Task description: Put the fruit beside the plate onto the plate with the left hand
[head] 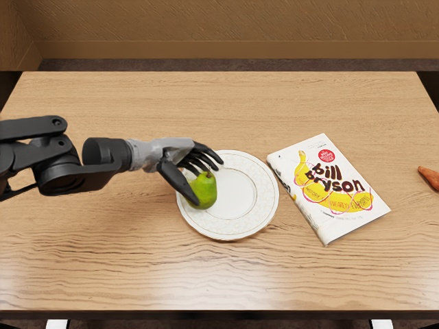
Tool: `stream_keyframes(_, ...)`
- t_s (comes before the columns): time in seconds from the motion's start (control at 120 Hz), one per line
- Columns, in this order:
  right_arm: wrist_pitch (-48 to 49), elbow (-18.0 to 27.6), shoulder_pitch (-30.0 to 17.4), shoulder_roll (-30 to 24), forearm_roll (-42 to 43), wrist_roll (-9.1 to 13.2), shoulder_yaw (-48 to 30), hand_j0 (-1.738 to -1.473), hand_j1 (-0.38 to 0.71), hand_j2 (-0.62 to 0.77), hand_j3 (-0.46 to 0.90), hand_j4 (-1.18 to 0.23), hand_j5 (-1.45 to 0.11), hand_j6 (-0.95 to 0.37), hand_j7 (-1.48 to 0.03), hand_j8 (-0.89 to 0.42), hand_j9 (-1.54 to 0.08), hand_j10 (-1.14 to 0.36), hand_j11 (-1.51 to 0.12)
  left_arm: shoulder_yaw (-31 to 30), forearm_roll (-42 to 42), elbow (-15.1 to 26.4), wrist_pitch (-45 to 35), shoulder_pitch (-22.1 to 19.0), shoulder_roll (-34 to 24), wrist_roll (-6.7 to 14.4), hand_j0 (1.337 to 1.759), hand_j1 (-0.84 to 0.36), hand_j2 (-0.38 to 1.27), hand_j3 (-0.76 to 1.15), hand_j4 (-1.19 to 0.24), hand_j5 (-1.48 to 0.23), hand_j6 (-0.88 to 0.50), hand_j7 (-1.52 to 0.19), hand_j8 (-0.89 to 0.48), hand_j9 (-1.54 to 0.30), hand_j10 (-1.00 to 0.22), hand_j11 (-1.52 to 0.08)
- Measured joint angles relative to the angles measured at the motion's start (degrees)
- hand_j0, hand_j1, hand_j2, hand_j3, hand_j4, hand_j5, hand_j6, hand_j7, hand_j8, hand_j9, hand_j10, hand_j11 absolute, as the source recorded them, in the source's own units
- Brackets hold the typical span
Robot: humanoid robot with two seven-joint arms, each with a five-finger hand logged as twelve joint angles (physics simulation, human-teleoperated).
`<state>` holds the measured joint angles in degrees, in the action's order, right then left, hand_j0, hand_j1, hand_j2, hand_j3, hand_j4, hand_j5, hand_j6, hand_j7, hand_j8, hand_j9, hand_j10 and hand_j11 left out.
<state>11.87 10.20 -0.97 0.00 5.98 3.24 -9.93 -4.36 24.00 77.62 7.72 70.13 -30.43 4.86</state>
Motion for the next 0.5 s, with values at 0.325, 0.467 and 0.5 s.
stream_keyframes(0.325,0.0,0.0,0.0,0.0,0.0,0.0,0.0,-1.658,-0.35,0.0,0.0,0.0,0.0,0.0,0.0,0.0,0.0,0.0,0.0,-0.48,-0.08,-0.32,-4.73,2.46,-8.82,1.34,1.658,0.2,0.03,0.0,-0.13,-0.16,-0.12,-0.16,-0.12,-0.16,-0.12,-0.16)
stream_keyframes(0.467,0.0,0.0,0.0,0.0,0.0,0.0,0.0,-1.658,-0.35,0.0,0.0,0.0,0.0,0.0,0.0,0.0,0.0,0.0,0.0,-0.61,-5.19,-0.21,-3.87,3.42,-18.29,1.45,1.658,0.28,0.02,0.0,-0.06,-0.08,-0.06,-0.08,-0.06,-0.08,-0.06,-0.08)
stream_keyframes(0.5,0.0,0.0,0.0,0.0,0.0,0.0,0.0,-1.658,-0.35,0.0,0.0,0.0,0.0,0.0,0.0,0.0,0.0,0.0,0.0,-0.54,-7.89,-0.2,-1.86,3.31,-19.84,1.4,1.658,0.29,0.02,0.0,-0.05,-0.07,-0.05,-0.07,-0.05,-0.07,-0.05,-0.07)
